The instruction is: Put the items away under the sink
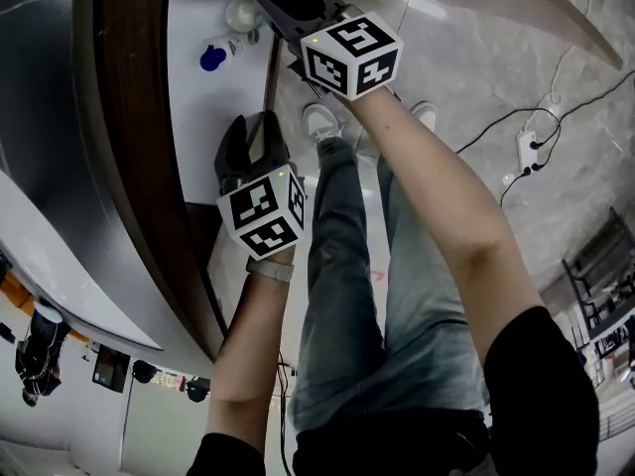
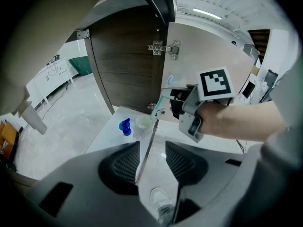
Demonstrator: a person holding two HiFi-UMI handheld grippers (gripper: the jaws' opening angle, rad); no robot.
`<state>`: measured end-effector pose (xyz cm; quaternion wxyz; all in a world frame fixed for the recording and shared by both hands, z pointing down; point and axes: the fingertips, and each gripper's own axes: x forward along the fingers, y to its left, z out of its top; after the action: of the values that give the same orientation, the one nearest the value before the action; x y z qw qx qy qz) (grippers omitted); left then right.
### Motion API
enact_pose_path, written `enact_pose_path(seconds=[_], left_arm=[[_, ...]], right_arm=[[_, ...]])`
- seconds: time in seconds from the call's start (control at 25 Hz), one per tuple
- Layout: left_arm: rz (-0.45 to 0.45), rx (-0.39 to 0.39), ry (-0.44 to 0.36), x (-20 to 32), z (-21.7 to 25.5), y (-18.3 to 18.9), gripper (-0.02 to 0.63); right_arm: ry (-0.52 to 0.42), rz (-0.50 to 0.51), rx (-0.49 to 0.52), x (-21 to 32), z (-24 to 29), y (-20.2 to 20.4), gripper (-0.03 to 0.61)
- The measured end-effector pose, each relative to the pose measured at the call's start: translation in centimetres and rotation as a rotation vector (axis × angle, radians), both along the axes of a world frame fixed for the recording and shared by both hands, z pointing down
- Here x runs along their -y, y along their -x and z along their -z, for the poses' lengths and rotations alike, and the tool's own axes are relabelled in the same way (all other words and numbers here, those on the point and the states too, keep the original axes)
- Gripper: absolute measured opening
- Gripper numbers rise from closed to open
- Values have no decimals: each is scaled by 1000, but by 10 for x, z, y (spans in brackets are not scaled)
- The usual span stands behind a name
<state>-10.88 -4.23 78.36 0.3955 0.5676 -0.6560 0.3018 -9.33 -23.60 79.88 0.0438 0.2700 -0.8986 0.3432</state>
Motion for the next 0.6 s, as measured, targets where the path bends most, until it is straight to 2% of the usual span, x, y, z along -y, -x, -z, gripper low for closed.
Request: enact_pose_path(seconds=[0.28,0.6], left_arm=[[-9,16,-23,6,7,1,175],[-18,34,-47,3,14,3,161]], right_arm=[[5,61,-58,2,-39,27,46],[9,168,-170,-21,-78,44,47]])
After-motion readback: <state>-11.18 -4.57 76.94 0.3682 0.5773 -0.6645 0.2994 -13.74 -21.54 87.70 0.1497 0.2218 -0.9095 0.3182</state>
